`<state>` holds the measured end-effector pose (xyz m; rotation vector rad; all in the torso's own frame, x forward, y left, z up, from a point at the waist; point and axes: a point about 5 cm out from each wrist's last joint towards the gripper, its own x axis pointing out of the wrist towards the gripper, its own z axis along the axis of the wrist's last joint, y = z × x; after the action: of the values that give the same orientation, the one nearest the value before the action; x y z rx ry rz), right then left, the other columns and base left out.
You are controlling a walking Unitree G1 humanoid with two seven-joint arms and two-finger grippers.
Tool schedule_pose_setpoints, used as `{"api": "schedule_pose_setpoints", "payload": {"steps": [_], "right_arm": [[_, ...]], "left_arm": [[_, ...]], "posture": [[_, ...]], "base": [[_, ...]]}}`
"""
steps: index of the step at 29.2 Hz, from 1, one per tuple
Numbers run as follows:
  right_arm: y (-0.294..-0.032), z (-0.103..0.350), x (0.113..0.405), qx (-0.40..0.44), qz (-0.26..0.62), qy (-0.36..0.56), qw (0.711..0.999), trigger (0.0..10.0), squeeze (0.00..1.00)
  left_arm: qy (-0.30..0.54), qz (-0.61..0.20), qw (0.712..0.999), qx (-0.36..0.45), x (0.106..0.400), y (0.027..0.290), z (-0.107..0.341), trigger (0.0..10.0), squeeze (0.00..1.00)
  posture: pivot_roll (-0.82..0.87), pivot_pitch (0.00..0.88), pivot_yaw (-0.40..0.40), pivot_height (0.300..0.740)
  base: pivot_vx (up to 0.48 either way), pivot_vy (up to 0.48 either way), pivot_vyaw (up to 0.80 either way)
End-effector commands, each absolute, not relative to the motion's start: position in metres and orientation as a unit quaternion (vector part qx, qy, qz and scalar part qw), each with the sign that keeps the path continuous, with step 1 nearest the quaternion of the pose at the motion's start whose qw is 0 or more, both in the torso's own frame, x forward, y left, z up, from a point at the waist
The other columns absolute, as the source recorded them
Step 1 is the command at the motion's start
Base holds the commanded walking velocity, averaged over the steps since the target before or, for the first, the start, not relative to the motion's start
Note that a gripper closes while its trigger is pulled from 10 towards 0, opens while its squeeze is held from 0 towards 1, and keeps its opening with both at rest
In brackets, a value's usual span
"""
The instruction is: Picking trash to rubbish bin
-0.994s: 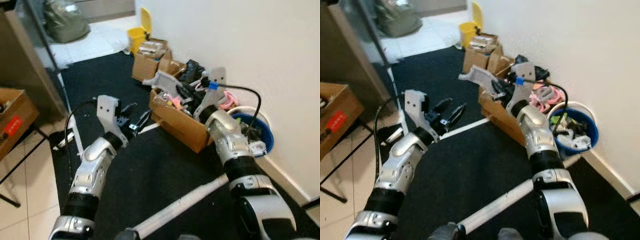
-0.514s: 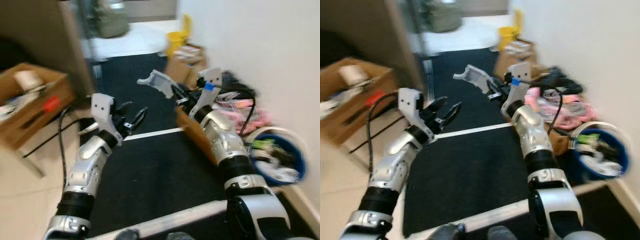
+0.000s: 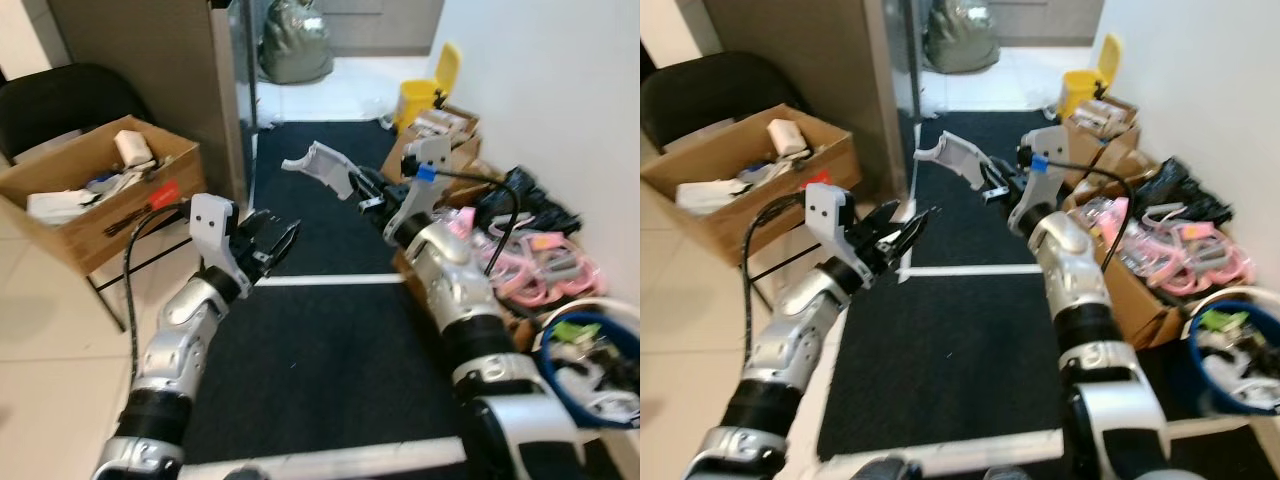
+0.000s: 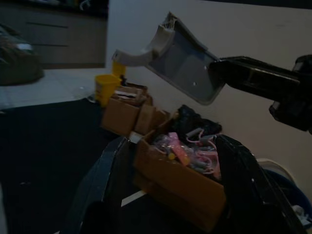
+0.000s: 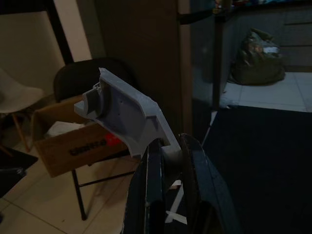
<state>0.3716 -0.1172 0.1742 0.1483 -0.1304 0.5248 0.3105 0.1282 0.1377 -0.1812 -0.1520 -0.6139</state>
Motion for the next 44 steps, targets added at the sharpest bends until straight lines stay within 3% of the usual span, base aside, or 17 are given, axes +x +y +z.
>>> {"api": "schedule_pose_setpoints", "payload": {"steps": [1,23,44], "right_arm": [[-0.1212,0.1734,0.3720,0.083,0.254,-0.061,0.962,10.0,0.00],[-0.1200,0.1739,0.3715,0.071,0.261,-0.061,0.961,10.0,0.00],[-0.1177,0.1734,0.3706,0.055,0.271,-0.059,0.959,10.0,0.00]], "left_arm": [[-0.074,-0.307,0.945,-0.084,0.3102,0.1270,0.1381,10.0,0.00],[-0.075,-0.309,0.944,-0.082,0.3098,0.1265,0.1386,10.0,0.00],[-0.074,-0.311,0.944,-0.082,0.3096,0.1264,0.1377,10.0,0.00]], "posture": [[-0.07,0.000,-0.040,0.740],[-0.07,0.000,-0.037,0.740],[-0.07,0.000,-0.041,0.740]], "base": [[0.472,0.000,0.00],[0.478,0.000,0.00],[0.480,0.000,0.80]]}}
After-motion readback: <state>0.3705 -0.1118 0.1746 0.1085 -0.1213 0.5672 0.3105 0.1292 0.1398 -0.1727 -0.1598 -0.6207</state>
